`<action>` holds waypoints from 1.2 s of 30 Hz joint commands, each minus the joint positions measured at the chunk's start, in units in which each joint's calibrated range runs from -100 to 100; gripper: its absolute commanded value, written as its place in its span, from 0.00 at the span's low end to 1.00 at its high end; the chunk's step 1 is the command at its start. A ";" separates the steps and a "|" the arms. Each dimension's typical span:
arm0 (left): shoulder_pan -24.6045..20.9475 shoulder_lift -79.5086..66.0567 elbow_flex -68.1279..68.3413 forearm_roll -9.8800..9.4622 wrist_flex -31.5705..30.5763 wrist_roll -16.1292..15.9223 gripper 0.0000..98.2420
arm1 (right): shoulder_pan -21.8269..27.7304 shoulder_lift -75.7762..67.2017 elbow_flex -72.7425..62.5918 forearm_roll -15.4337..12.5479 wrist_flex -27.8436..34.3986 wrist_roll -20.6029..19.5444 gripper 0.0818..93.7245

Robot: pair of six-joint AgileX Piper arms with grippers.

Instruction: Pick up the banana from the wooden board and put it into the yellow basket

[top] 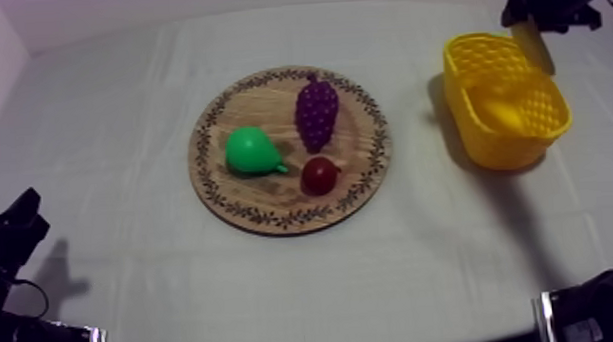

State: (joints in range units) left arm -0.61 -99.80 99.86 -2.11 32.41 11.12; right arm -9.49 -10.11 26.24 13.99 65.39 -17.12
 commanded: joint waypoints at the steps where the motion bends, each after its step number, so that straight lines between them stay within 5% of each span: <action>1: 0.00 -0.03 0.03 -0.02 0.00 -0.01 0.00 | -0.08 1.11 1.04 0.29 -0.08 -0.55 0.28; 36: 0.00 -0.03 0.03 -0.02 0.00 -0.01 0.00 | 2.70 17.11 3.83 2.47 -5.16 -3.55 0.29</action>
State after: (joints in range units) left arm -0.61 -99.80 99.86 -2.11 32.41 11.12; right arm -6.83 6.88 29.94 16.51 60.43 -20.68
